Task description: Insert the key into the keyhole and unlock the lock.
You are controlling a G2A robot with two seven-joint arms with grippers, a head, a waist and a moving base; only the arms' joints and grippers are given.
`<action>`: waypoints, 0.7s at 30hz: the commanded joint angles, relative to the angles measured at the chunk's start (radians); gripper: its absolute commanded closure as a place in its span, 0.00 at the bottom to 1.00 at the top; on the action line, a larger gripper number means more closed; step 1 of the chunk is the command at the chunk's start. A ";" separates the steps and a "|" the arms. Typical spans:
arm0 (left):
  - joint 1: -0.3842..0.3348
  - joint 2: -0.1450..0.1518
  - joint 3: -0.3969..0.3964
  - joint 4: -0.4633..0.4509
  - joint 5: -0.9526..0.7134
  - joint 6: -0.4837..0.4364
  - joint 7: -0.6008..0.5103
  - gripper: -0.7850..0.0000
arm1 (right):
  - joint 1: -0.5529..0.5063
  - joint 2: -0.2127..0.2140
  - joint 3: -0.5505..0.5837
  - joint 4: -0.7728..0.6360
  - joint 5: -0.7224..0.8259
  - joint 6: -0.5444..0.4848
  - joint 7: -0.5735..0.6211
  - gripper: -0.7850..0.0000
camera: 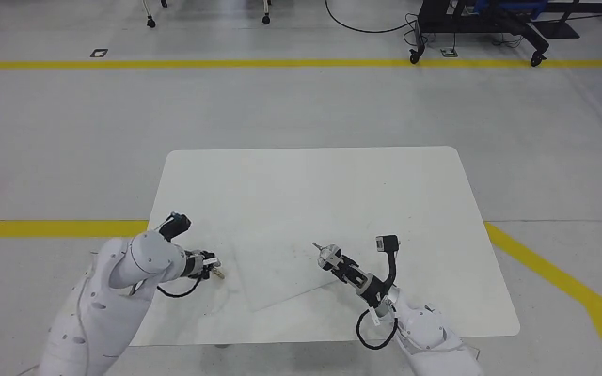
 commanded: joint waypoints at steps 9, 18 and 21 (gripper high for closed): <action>-0.005 0.000 0.029 -0.015 0.031 -0.025 0.014 1.00 | 0.000 0.000 0.000 0.000 0.000 0.000 0.000 1.00; -0.012 0.000 0.007 0.018 -0.028 -0.042 0.025 1.00 | 0.000 0.000 0.000 0.000 0.000 0.000 0.000 1.00; -0.032 0.002 0.038 0.039 0.040 -0.030 -0.002 1.00 | 0.000 0.000 0.000 0.000 0.000 0.000 0.000 1.00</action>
